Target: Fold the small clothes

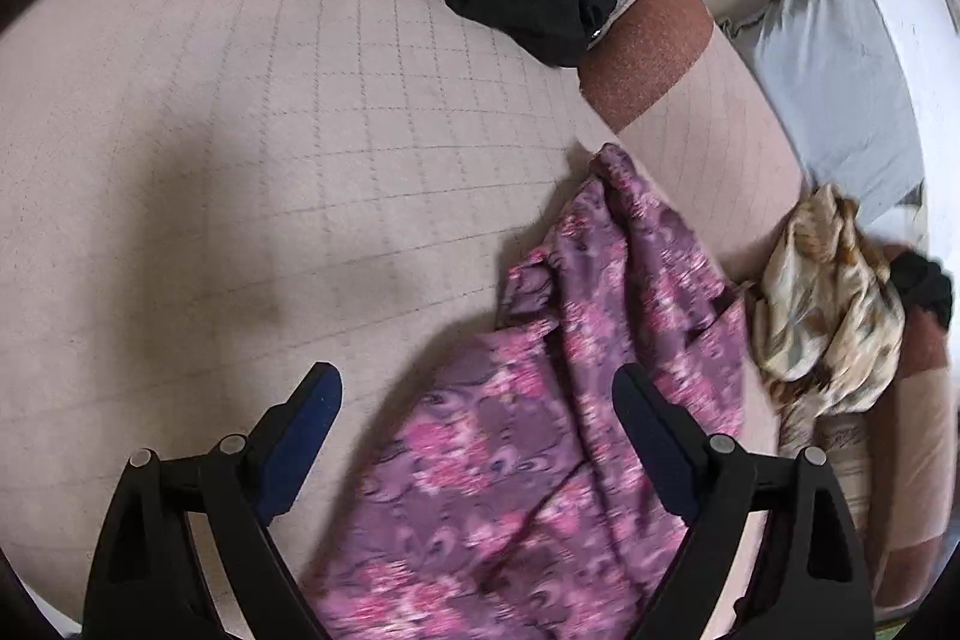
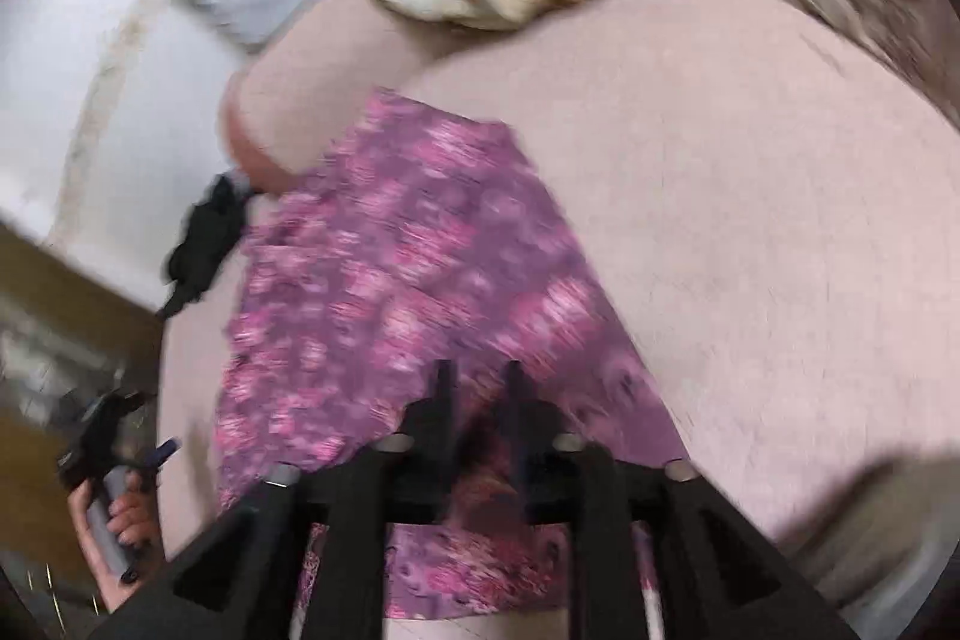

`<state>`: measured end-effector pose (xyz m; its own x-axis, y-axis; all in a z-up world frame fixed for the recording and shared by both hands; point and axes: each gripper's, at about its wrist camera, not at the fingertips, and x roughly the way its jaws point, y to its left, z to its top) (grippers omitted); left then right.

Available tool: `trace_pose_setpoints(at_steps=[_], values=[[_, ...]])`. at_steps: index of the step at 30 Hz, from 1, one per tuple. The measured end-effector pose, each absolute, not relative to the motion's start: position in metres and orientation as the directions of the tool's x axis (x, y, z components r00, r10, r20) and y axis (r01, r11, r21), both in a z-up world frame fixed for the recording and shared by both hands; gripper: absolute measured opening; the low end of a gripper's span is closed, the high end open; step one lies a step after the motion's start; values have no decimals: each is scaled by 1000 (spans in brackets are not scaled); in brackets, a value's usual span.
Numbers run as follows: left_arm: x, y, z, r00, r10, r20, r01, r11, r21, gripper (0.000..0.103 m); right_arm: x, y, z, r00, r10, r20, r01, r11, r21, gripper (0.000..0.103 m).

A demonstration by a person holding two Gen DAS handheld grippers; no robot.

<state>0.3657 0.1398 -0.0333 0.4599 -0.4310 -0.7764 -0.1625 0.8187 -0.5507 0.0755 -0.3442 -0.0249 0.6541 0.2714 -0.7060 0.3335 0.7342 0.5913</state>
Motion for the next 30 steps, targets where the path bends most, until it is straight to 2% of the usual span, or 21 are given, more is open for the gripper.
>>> trace_pose_setpoints(at_steps=[1, 3, 5, 8, 12, 14, 15, 17, 18, 21, 25, 27, 28, 30], values=[[372, 136, -35, 446, -464, -765, -167, 797, -581, 91, 96, -337, -15, 650, 325, -687, 251, 761, 598, 67], [386, 125, -37, 417, -520, -745, -158, 766, -623, 90, 142, -316, 5, 615, 437, -656, 81, 793, 604, 68], [408, 113, -40, 394, -538, -745, -181, 749, -637, 82, 200, -290, 24, 577, 528, -624, -77, 795, 602, 68], [450, 96, -52, 385, -551, -740, -184, 740, -647, 75, 282, -257, 39, 501, 633, -590, -225, 754, 617, 68], [471, 84, -84, 347, -535, -771, -243, 742, -624, 71, 389, -216, 16, 384, 644, -662, -247, 762, 598, 68], [472, 79, -91, 350, -538, -767, -224, 747, -626, 59, 432, -194, 2, 350, 605, -716, -266, 797, 543, 67], [472, 75, -94, 352, -521, -777, -216, 763, -609, 58, 453, -181, -4, 331, 586, -740, -292, 809, 510, 66], [473, 66, -99, 351, -493, -796, -184, 797, -575, 42, 490, -157, -18, 304, 530, -792, -318, 840, 440, 65], [475, 64, -100, 352, -472, -808, -177, 815, -552, 39, 502, -149, -24, 300, 504, -810, -315, 854, 415, 65], [482, 70, -102, 355, -489, -797, -180, 801, -572, 18, 534, -112, -46, 261, 425, -867, -337, 882, 330, 64], [479, 76, -109, 341, -533, -774, -177, 772, -610, 10, 550, -66, -80, 248, 182, -952, -389, 918, 74, 63], [479, 80, -106, 345, -543, -765, -180, 762, -622, 10, 554, -63, -94, 238, 55, -970, -381, 924, -42, 39], [478, 83, -103, 353, -551, -756, -187, 751, -634, 9, 554, -67, -94, 244, 31, -969, -376, 924, -64, 20], [476, 87, -98, 364, -550, -752, -183, 749, -636, 9, 555, -80, -85, 247, 47, -968, -361, 931, -47, 11]])
